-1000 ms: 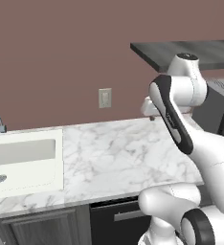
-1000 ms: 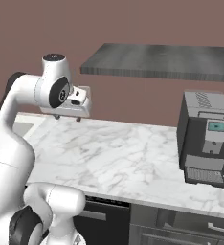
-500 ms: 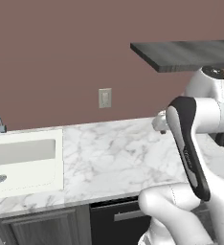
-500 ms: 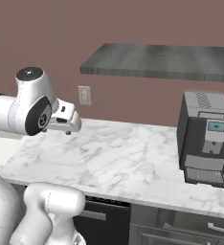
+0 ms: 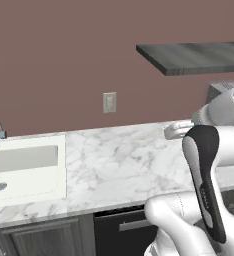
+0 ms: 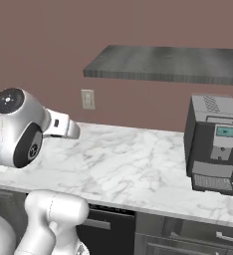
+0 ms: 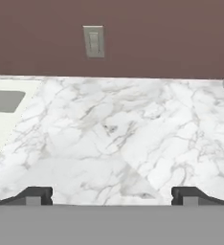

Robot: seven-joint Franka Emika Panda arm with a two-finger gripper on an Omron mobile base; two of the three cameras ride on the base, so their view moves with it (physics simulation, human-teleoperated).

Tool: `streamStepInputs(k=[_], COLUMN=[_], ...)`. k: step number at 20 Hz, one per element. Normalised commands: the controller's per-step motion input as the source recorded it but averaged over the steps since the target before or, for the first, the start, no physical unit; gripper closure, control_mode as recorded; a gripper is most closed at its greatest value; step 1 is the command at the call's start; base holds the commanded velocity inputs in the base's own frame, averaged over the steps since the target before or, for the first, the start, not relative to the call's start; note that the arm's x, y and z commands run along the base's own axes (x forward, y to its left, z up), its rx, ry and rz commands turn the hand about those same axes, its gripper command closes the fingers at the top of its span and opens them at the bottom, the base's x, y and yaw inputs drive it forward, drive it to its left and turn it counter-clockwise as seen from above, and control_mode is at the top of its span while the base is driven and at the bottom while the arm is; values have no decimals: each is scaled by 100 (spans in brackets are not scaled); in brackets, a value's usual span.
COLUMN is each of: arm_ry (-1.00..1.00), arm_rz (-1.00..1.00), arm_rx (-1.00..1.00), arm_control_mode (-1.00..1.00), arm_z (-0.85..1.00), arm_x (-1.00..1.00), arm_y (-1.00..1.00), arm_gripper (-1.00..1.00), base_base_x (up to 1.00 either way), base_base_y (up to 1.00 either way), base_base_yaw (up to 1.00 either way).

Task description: Navigate to the toaster.

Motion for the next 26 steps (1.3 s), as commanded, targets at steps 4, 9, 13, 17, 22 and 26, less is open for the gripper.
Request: streamStepInputs(k=[4, 9, 13, 17, 22, 26], arm_ry=[0, 0, 0, 0, 0, 0], arm_rz=[0, 0, 0, 0, 0, 0], arm_rx=[0, 0, 0, 0, 0, 0], arm_control_mode=[100, 100, 100, 100, 100, 100], arm_z=[0, 0, 0, 0, 0, 0], arm_x=[0, 0, 0, 0, 0, 0], arm_y=[0, 0, 0, 0, 0, 0], arm_gripper=[-100, -100, -100, -100, -100, -100], base_base_x=[-75, -39, 0, 0, 0, 0], base_base_y=[12, 47, 47, 20, 18, 35], base_base_yaw=[10, 49, 74, 87, 88, 86])
